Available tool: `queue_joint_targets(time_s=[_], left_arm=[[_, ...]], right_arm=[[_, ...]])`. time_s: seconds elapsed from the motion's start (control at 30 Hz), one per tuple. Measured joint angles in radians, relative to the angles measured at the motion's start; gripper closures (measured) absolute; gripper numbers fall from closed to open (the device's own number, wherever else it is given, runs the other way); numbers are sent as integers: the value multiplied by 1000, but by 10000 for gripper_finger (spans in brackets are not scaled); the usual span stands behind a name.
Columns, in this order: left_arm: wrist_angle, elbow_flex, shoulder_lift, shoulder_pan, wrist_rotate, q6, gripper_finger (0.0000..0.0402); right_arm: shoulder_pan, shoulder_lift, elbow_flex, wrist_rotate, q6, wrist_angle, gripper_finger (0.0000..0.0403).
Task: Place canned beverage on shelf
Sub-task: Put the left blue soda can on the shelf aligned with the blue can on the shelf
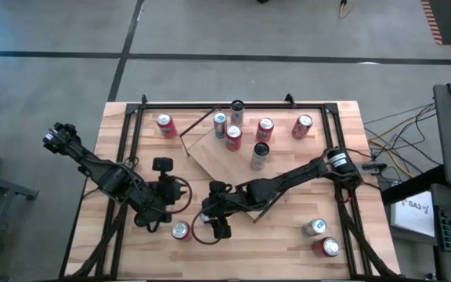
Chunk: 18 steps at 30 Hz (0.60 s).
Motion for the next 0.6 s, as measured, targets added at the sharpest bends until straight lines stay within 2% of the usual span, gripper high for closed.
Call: queue_joint_targets(time_s=[0.2, 0.6], left_arm=[[-4, 0, -10, 0, -66, 10, 345], [-5, 0, -31, -23, -70, 11, 345]], right_arm=[[-1, -2, 0, 1, 7, -1, 179], [-6, -3, 79, 0, 8, -41, 175]])
